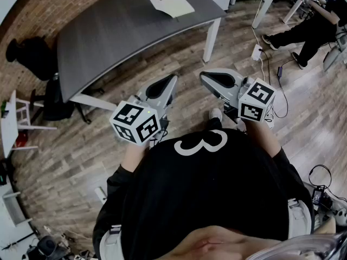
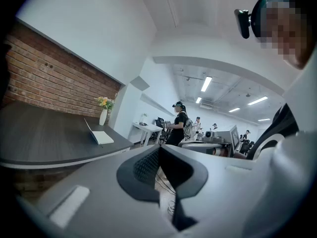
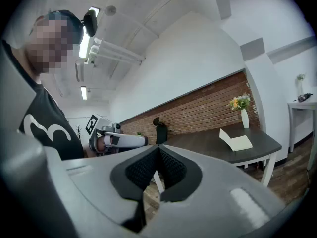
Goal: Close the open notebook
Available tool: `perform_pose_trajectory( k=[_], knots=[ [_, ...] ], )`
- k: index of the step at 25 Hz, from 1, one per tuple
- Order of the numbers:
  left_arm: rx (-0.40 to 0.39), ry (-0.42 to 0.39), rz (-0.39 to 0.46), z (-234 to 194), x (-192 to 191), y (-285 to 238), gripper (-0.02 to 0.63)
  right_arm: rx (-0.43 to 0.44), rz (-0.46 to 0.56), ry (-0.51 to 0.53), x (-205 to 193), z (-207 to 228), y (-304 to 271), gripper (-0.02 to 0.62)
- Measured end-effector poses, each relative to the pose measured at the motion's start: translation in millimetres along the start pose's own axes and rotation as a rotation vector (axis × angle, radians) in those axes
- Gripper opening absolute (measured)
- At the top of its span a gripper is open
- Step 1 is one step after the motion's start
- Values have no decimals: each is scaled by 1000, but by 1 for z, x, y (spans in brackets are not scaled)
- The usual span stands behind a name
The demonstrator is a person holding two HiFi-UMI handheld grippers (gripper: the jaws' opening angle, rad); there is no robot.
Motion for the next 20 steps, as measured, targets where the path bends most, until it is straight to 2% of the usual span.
perform_pose_trajectory(
  k=[7, 14, 20],
  knots=[
    [-5, -15, 4, 4, 1, 3, 12, -3, 10, 20, 3, -4, 2, 0],
    [-20, -31, 20, 10, 7, 3, 11, -64, 39, 16, 8, 4, 10, 0],
    [-15, -12, 9, 4, 7, -15, 11, -74, 37, 6, 11, 21, 16, 1]
  ],
)
Point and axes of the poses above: the fingertips, and each gripper's own axes: y backward along the fingers, z to its right, x out of its top, the point moved 1 cm from there along y, backward along the fingers, and after that the axes turned 9 degrees about x, right-handed, at the moved point
